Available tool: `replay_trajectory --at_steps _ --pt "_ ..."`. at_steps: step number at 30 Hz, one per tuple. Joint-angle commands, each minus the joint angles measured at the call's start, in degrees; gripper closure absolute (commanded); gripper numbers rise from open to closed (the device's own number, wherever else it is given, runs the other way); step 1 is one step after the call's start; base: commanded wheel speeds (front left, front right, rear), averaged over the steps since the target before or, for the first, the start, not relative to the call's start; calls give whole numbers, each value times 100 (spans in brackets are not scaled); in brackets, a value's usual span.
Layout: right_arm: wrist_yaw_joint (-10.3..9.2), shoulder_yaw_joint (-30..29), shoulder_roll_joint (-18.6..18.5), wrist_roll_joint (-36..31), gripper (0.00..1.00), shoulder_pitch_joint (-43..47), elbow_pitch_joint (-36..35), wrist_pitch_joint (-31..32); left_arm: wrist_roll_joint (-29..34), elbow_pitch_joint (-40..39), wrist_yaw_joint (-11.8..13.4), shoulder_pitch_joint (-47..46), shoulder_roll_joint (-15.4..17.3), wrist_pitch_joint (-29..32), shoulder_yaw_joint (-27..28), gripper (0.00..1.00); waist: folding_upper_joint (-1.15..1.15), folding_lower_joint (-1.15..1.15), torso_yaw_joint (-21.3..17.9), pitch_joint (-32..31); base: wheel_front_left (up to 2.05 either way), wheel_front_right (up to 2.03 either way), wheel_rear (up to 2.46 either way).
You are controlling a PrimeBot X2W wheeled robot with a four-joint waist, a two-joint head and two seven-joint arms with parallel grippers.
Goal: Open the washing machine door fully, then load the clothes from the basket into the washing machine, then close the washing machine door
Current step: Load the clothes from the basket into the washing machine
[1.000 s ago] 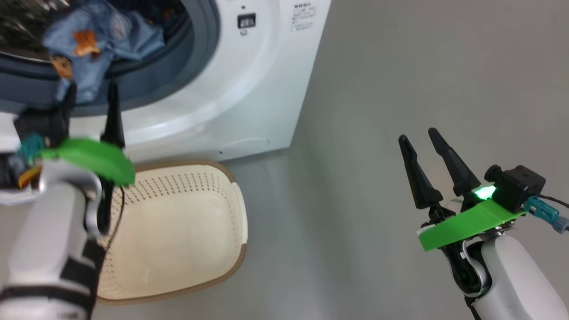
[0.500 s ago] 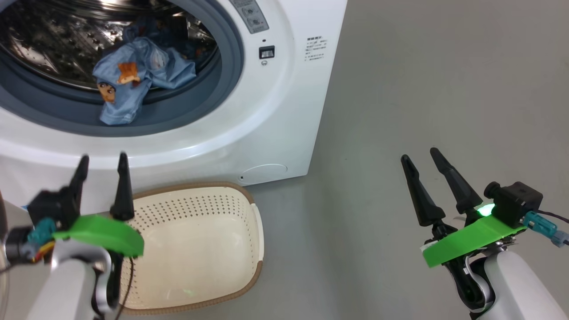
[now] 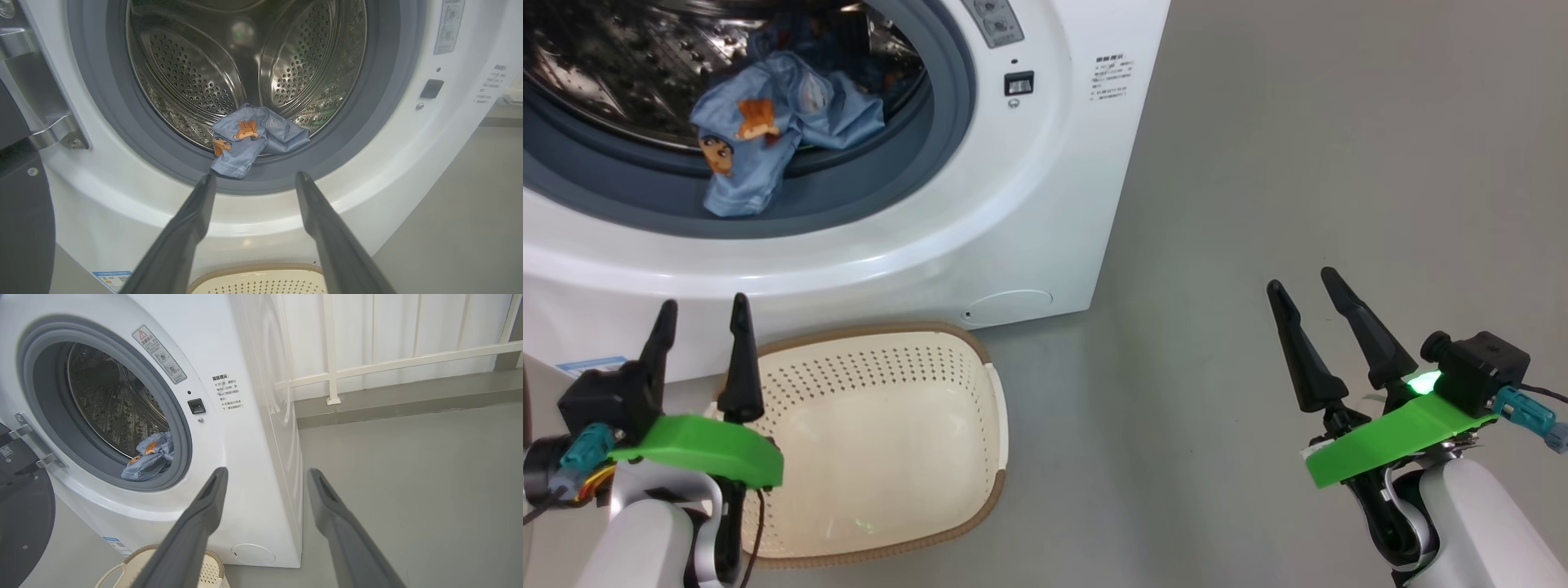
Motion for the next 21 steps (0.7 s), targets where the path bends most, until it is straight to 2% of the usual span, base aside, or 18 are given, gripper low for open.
replay_trajectory --at_steps 1,11,21 --pt "9 74 -29 -37 0 26 -163 -68 -17 -160 39 -79 201 32 217 0 0 0 -30 42 0 0 0" --pt "9 46 14 -30 0 -82 -203 -68 45 350 -65 -905 307 460 45 0 0 0 -80 297 0 0 0" --pt "9 127 112 19 0 -339 -235 -68 193 2508 -220 -2827 252 831 -175 0 0 0 -356 731 0 0 0"
